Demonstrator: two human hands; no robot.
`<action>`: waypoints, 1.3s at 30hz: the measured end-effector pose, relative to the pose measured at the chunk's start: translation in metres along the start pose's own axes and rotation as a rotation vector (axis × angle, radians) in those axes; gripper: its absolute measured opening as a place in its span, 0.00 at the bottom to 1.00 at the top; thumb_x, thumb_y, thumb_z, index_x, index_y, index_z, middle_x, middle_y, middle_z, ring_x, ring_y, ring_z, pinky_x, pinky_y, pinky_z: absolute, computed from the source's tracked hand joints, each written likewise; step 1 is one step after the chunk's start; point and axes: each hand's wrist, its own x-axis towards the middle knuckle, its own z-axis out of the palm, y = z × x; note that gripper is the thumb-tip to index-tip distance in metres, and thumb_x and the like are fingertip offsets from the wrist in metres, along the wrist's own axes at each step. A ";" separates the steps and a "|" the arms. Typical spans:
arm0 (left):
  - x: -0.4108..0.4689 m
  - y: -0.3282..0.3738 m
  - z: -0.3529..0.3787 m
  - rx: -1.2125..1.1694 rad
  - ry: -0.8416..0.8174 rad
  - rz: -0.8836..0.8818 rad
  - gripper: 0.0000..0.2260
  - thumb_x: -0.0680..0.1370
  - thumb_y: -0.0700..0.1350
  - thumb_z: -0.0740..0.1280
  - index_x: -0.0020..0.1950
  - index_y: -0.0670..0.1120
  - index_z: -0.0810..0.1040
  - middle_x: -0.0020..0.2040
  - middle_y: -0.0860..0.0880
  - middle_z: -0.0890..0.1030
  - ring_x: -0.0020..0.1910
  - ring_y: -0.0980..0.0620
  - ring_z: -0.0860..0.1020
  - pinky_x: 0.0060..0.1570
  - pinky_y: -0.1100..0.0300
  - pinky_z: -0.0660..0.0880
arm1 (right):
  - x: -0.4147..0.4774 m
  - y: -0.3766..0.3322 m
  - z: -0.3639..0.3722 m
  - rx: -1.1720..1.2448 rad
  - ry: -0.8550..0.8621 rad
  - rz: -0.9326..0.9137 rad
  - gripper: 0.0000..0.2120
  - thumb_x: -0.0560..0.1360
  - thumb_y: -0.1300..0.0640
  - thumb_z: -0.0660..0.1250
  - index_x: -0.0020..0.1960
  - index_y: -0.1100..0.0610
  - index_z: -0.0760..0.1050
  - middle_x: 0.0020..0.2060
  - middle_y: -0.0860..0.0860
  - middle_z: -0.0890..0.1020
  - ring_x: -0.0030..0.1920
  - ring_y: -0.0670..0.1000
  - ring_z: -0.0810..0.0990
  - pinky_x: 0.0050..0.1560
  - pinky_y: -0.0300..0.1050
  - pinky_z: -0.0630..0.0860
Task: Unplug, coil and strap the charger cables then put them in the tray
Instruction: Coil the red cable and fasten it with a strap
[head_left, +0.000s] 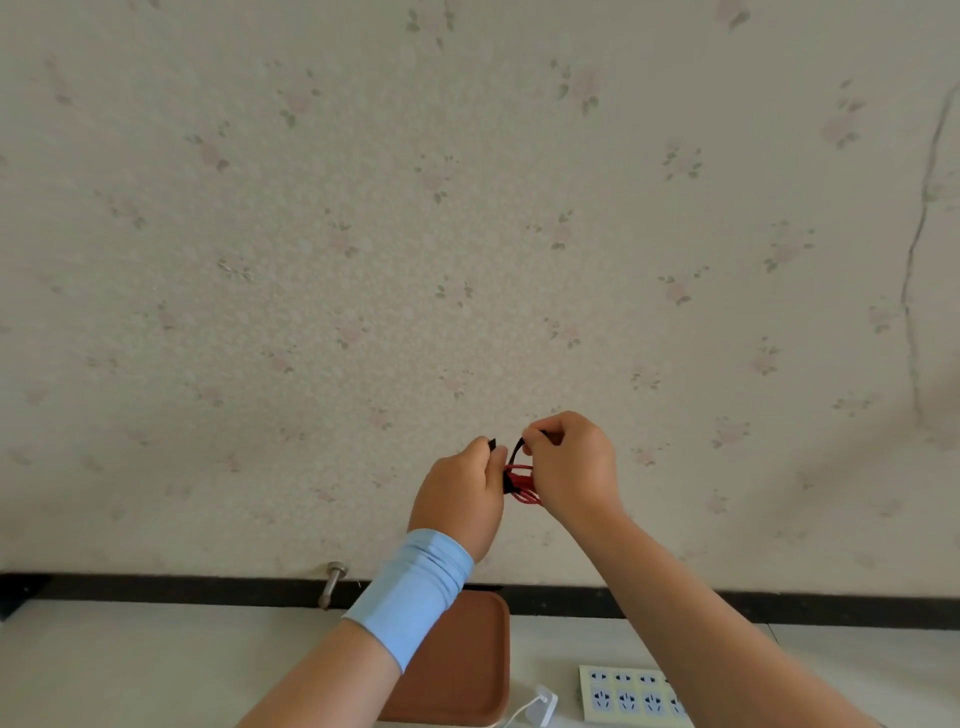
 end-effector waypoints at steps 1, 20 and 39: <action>0.003 -0.003 0.002 0.061 -0.076 -0.077 0.18 0.84 0.48 0.56 0.34 0.51 0.65 0.29 0.52 0.72 0.26 0.55 0.68 0.28 0.61 0.63 | -0.001 0.000 -0.001 0.003 -0.009 -0.006 0.06 0.81 0.60 0.65 0.48 0.54 0.79 0.43 0.48 0.82 0.38 0.46 0.80 0.24 0.28 0.70; 0.023 -0.011 -0.013 -0.989 -0.007 -0.703 0.14 0.83 0.47 0.55 0.40 0.44 0.68 0.26 0.49 0.66 0.21 0.51 0.61 0.29 0.58 0.68 | -0.018 -0.004 0.017 0.461 -0.342 0.350 0.10 0.71 0.69 0.73 0.49 0.59 0.84 0.30 0.52 0.80 0.25 0.48 0.70 0.31 0.42 0.71; 0.007 -0.019 -0.053 -0.456 -0.494 -0.151 0.15 0.84 0.48 0.57 0.47 0.40 0.76 0.37 0.43 0.83 0.18 0.54 0.63 0.27 0.59 0.68 | 0.014 0.004 -0.022 -0.080 -0.736 -0.049 0.08 0.79 0.60 0.69 0.49 0.54 0.87 0.40 0.54 0.87 0.37 0.52 0.83 0.39 0.44 0.78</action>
